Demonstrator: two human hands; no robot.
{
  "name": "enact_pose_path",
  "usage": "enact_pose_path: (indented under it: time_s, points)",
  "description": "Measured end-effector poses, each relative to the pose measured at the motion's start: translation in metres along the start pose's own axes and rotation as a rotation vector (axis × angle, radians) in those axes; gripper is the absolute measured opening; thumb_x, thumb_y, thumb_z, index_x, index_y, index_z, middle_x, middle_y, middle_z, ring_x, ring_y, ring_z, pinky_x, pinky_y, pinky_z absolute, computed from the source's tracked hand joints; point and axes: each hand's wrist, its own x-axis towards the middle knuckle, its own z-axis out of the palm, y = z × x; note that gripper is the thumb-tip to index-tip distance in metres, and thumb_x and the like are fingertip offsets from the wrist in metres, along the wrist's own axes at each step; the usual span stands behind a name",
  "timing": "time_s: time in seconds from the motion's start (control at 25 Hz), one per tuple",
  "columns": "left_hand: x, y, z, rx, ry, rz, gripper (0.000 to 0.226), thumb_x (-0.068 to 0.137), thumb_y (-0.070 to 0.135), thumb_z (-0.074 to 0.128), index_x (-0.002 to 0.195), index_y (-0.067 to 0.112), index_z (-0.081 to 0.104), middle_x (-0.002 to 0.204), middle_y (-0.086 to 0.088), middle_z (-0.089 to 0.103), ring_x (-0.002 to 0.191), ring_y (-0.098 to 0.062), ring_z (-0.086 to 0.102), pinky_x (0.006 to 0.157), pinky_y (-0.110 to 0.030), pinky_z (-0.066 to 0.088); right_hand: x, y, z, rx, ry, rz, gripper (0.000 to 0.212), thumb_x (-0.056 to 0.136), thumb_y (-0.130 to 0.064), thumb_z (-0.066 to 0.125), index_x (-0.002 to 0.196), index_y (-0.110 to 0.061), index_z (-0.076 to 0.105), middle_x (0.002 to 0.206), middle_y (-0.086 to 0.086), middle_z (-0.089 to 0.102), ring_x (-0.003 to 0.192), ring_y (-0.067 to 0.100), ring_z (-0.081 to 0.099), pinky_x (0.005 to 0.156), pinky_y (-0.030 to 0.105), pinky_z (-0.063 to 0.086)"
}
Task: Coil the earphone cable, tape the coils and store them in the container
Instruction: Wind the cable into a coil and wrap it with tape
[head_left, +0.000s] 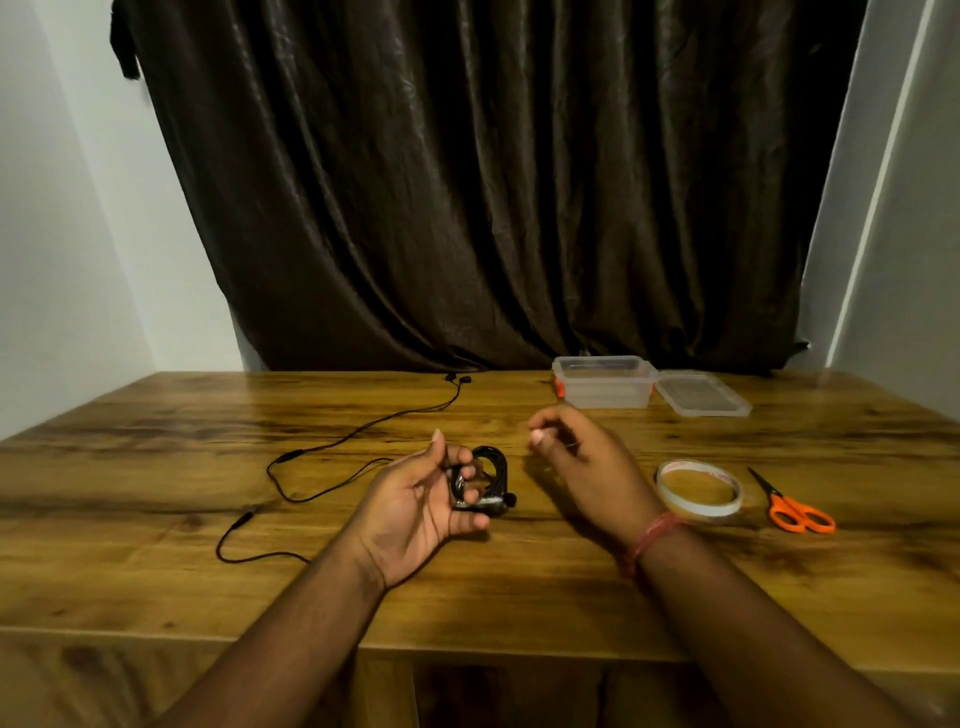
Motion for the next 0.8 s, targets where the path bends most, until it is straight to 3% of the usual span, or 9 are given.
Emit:
enact_pose_path:
  time_s: [0.08, 0.16, 0.28, 0.36, 0.44, 0.56, 0.64, 0.72, 0.8]
  points:
    - [0.000, 0.000, 0.000, 0.007, 0.029, 0.018, 0.036, 0.096, 0.037, 0.044, 0.093, 0.006, 0.060, 0.079, -0.009, 0.053, 0.059, -0.016, 0.053, 0.047, -0.032, 0.056, -0.001, 0.002, -0.021, -0.196, 0.107, 0.043, 0.012, 0.096, -0.035, 0.052, 0.103, -0.044, 0.056, 0.101, -0.021, 0.061, 0.093, -0.003, 0.056, 0.075, 0.019, 0.047]
    - [-0.001, 0.000, -0.001, 0.011, 0.061, 0.044, 0.035, 0.097, 0.037, 0.044, 0.093, 0.006, 0.059, 0.078, -0.008, 0.053, 0.057, -0.015, 0.051, 0.045, -0.031, 0.054, -0.007, 0.009, -0.052, -0.444, 0.111, 0.096, 0.012, 0.097, -0.037, 0.052, 0.107, -0.042, 0.054, 0.106, -0.017, 0.058, 0.097, 0.003, 0.054, 0.081, 0.029, 0.049]
    - [0.003, -0.002, -0.003, 0.022, 0.114, 0.111, 0.035, 0.099, 0.036, 0.043, 0.094, 0.006, 0.060, 0.076, -0.006, 0.054, 0.056, -0.013, 0.047, 0.044, -0.030, 0.052, -0.031, 0.022, -0.097, -0.850, -0.035, 0.186, 0.024, 0.092, -0.049, 0.054, 0.110, -0.034, 0.056, 0.113, -0.008, 0.057, 0.103, 0.013, 0.050, 0.088, 0.037, 0.048]
    - [0.006, -0.004, -0.004, 0.029, 0.153, 0.158, 0.035, 0.101, 0.034, 0.042, 0.095, 0.006, 0.060, 0.075, -0.004, 0.055, 0.055, -0.012, 0.047, 0.043, -0.030, 0.051, -0.050, 0.023, -0.112, -1.002, -0.160, 0.315, 0.033, 0.090, -0.056, 0.052, 0.115, -0.036, 0.057, 0.118, -0.007, 0.054, 0.109, 0.015, 0.047, 0.092, 0.040, 0.046]
    - [0.007, -0.004, -0.006, 0.066, 0.191, 0.196, 0.034, 0.102, 0.032, 0.041, 0.096, 0.005, 0.062, 0.076, -0.003, 0.056, 0.056, -0.011, 0.047, 0.044, -0.029, 0.050, -0.061, 0.024, -0.109, -1.113, -0.212, 0.314, 0.035, 0.092, -0.053, 0.051, 0.122, -0.037, 0.057, 0.122, -0.007, 0.054, 0.115, 0.019, 0.047, 0.095, 0.041, 0.044]
    - [0.006, -0.009, -0.005, 0.260, 0.249, 0.233, 0.027, 0.102, 0.025, 0.045, 0.094, 0.008, 0.065, 0.082, -0.004, 0.055, 0.058, -0.010, 0.050, 0.046, -0.028, 0.049, -0.056, 0.019, -0.090, -1.064, -0.117, 0.156, 0.017, 0.094, -0.042, 0.051, 0.103, -0.032, 0.061, 0.111, -0.005, 0.063, 0.106, 0.020, 0.056, 0.089, 0.037, 0.045]
    - [0.005, -0.015, -0.002, 0.507, 0.304, 0.240, 0.016, 0.100, 0.024, 0.052, 0.093, 0.019, 0.066, 0.096, -0.002, 0.062, 0.069, -0.012, 0.060, 0.052, -0.028, 0.049, -0.043, 0.009, -0.071, -0.840, -0.093, 0.139, 0.011, 0.095, -0.040, 0.052, 0.092, -0.033, 0.059, 0.097, -0.009, 0.066, 0.088, 0.011, 0.060, 0.077, 0.034, 0.049]
    - [0.004, -0.020, 0.001, 0.795, 0.350, 0.310, 0.004, 0.096, 0.029, 0.061, 0.095, 0.030, 0.065, 0.108, 0.008, 0.060, 0.086, -0.005, 0.063, 0.061, -0.019, 0.052, -0.028, 0.000, -0.048, -0.621, -0.097, 0.118, 0.007, 0.094, -0.040, 0.054, 0.089, -0.036, 0.058, 0.087, -0.014, 0.064, 0.077, 0.003, 0.058, 0.066, 0.028, 0.049]
    - [0.007, -0.024, 0.000, 1.008, 0.326, 0.414, 0.014, 0.091, 0.033, 0.067, 0.104, 0.031, 0.061, 0.111, 0.016, 0.050, 0.095, 0.002, 0.056, 0.076, -0.012, 0.050, -0.016, -0.007, -0.024, -0.558, -0.126, -0.005, 0.003, 0.094, -0.038, 0.055, 0.093, -0.037, 0.058, 0.090, -0.019, 0.061, 0.081, 0.002, 0.056, 0.067, 0.026, 0.047]
